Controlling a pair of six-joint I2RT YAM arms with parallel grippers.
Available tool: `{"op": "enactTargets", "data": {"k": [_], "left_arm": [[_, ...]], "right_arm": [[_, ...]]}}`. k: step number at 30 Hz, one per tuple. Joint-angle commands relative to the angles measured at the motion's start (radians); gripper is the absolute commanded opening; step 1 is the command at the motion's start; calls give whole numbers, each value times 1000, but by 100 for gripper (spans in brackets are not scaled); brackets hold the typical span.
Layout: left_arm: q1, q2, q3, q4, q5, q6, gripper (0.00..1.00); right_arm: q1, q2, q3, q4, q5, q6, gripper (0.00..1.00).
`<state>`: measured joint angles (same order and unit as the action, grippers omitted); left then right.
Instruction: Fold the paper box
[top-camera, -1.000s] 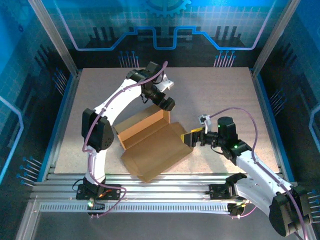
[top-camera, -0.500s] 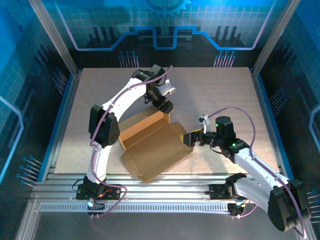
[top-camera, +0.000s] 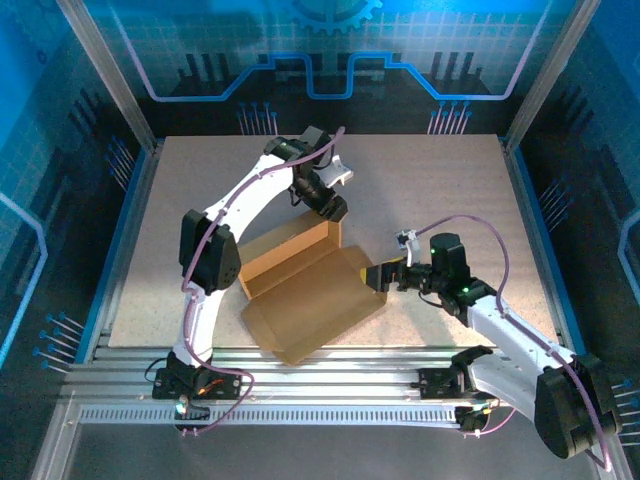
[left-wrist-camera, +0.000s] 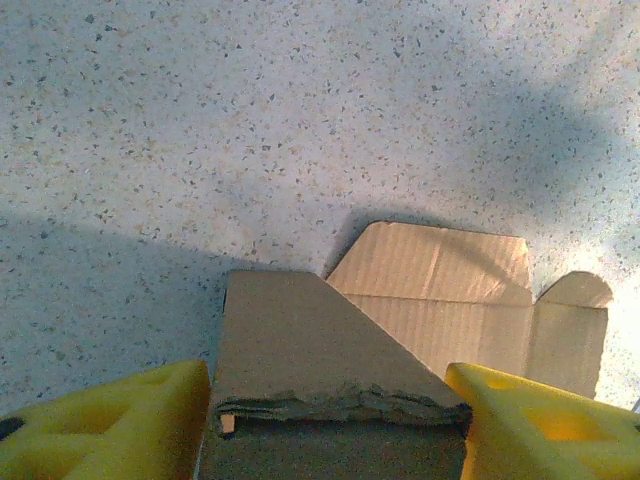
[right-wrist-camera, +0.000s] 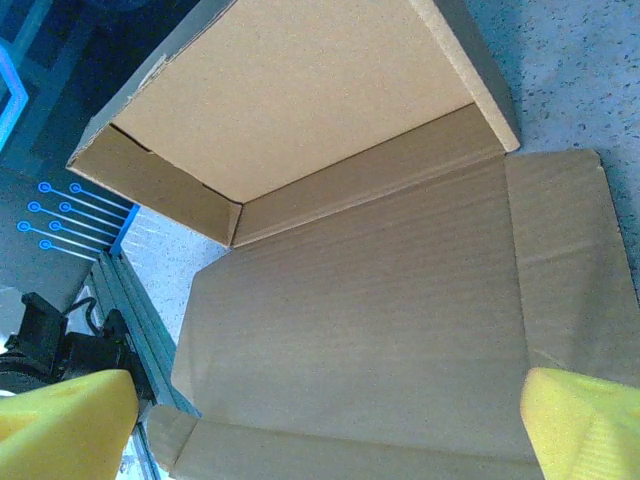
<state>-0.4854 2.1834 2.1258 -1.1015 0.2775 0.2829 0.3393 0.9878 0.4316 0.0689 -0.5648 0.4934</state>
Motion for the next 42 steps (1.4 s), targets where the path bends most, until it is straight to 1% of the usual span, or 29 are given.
{"op": "enactTargets", "data": {"k": [1,6,9,11,14,18,21,23,26,30,32,34,37,40,42], "left_arm": [[-2,18,34,-23,31,-3,63],[-2,24,45,-33,2,14,60],[6,25,49,-22,8,-23,56],[25,23,68,-15,57,-80,53],[69,10,77,24,143,-183,51],[122,-58,-20,145,210,-316,52],[162,-122,-146,271,253,-422,52],[194,-162,-247,385,283,-513,52],[253,-223,-425,602,318,-674,52],[309,-293,-634,865,314,-847,52],[331,-318,-738,988,305,-933,51],[345,-339,-825,1097,301,-987,51],[356,-370,-950,1254,283,-1016,51],[359,-392,-1046,1320,259,-1018,52],[358,-414,-1142,1425,253,-1069,52]], "right_arm": [[1,0,6,18,-6,-3,99],[1,-18,0,-1,10,-7,99],[1,-33,-3,-13,27,10,99],[1,-42,6,-25,34,28,99],[-5,-58,32,-70,49,44,99],[-32,-77,117,-180,56,7,99],[-65,-60,195,-215,25,-6,99],[-80,-31,251,-224,3,-17,99],[-93,34,356,-236,-15,-45,99],[-106,136,496,-253,-10,-72,99],[-116,195,564,-252,-49,-59,97],[-120,243,628,-269,-84,-52,96],[-118,295,688,-308,-67,-108,96],[-119,308,706,-345,12,-181,96],[-122,315,739,-407,50,-193,96]]}}
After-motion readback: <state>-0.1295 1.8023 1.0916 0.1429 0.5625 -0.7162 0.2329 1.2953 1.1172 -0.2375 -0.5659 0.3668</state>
